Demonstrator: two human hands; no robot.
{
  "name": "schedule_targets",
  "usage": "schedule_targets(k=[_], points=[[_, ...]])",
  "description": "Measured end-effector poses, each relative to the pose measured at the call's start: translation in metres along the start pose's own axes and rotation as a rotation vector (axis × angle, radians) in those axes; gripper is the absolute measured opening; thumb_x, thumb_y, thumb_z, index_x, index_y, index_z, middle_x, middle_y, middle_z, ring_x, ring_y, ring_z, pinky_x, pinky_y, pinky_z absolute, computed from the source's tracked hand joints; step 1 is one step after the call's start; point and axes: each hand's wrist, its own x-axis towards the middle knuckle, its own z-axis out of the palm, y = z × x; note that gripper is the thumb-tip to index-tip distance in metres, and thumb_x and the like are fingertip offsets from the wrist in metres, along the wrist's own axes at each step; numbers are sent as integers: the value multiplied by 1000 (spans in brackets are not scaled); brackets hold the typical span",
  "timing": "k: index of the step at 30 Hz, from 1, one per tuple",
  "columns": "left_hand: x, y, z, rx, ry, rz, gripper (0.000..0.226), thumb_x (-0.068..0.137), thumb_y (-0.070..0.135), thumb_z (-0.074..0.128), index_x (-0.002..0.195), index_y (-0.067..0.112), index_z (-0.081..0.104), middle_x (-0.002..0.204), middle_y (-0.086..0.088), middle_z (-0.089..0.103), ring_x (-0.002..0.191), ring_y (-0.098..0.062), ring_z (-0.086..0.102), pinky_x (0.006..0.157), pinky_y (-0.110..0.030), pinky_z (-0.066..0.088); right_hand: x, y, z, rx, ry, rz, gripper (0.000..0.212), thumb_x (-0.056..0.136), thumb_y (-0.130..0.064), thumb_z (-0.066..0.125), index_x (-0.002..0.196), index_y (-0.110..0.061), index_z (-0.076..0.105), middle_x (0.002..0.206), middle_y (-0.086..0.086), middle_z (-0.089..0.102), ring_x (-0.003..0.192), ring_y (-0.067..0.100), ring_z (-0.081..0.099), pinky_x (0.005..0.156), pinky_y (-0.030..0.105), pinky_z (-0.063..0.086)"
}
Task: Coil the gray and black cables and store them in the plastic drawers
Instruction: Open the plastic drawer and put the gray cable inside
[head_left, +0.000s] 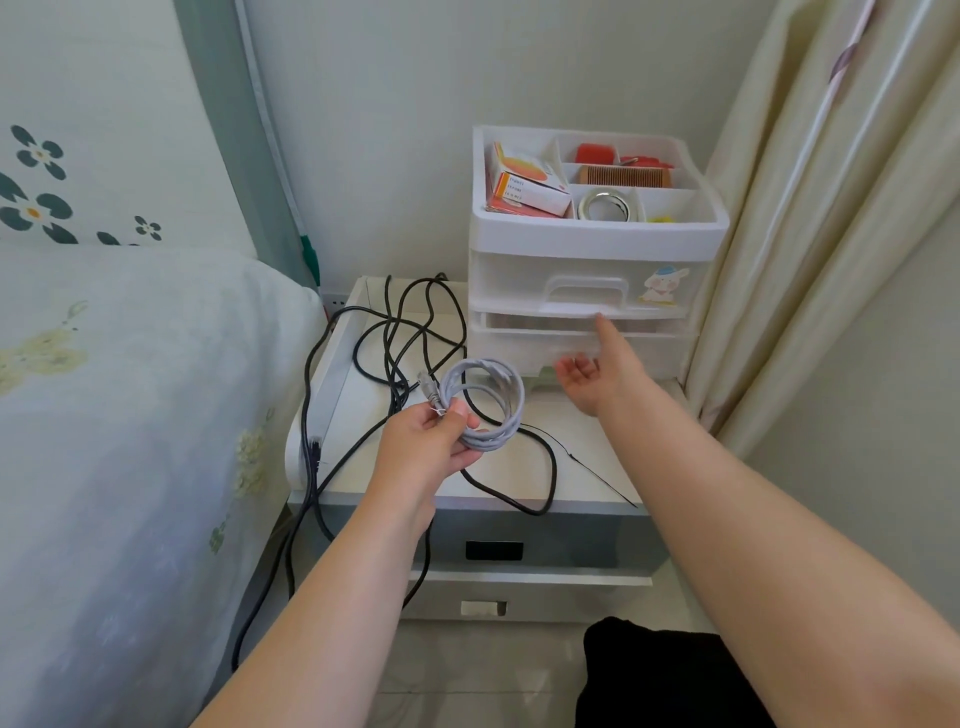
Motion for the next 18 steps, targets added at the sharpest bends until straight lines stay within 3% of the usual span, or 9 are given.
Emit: schedule_targets(k=[6, 8, 10, 12, 14, 16, 18], points=[[-4, 14, -3, -221, -72, -55, 18, 95, 15, 57, 87, 2, 66, 73, -3, 70, 74, -16, 71, 70, -30, 58, -21, 6, -36, -107, -154, -11, 44, 92, -35, 58, 119, -2, 48, 93, 8, 57, 79, 21, 62, 66, 29, 54], [-6, 18, -4, -253, -94, -76, 18, 94, 15, 58, 85, 3, 67, 75, -4, 70, 75, -16, 70, 67, -29, 59, -33, 2, -43, -286, -178, -20, 33, 97, -31, 51, 115, -3, 51, 94, 7, 63, 79, 21, 66, 64, 30, 53], [-7, 20, -5, -248, -120, -107, 18, 94, 15, 58, 85, 2, 67, 80, -7, 70, 76, -17, 69, 66, -28, 60, -49, 7, -44, -659, -167, -140, 25, 99, -19, 46, 119, -6, 51, 95, 4, 65, 73, 17, 67, 63, 28, 52], [-7, 21, -5, -226, -141, -137, 18, 94, 15, 58, 86, 1, 67, 84, -9, 69, 77, -18, 69, 66, -28, 60, -64, 17, -46, -1124, -198, -555, 44, 95, -14, 50, 137, -16, 38, 117, -1, 55, 80, 11, 64, 68, 25, 50], [-8, 22, -5, -217, -171, -166, 18, 94, 15, 58, 86, 1, 66, 85, -9, 69, 75, -17, 69, 64, -27, 60, -75, 24, -49, -1536, -323, -1214, 71, 86, -20, 65, 144, -28, 24, 142, -4, 36, 102, 10, 57, 74, 25, 49], [-9, 24, -7, -247, -219, -231, 17, 93, 16, 59, 90, 1, 67, 84, -9, 70, 71, -15, 71, 59, -25, 59, -73, 21, -51, -1714, -492, -1729, 73, 82, -28, 71, 143, -24, 32, 149, 2, 34, 115, 17, 53, 76, 28, 48], [-10, 25, -9, -290, -260, -312, 19, 90, 17, 63, 98, 0, 67, 87, -9, 70, 68, -14, 71, 53, -24, 57, -66, 17, -52, -1670, -622, -1914, 58, 85, -29, 68, 136, -18, 41, 143, 7, 45, 117, 22, 53, 83, 29, 48]])
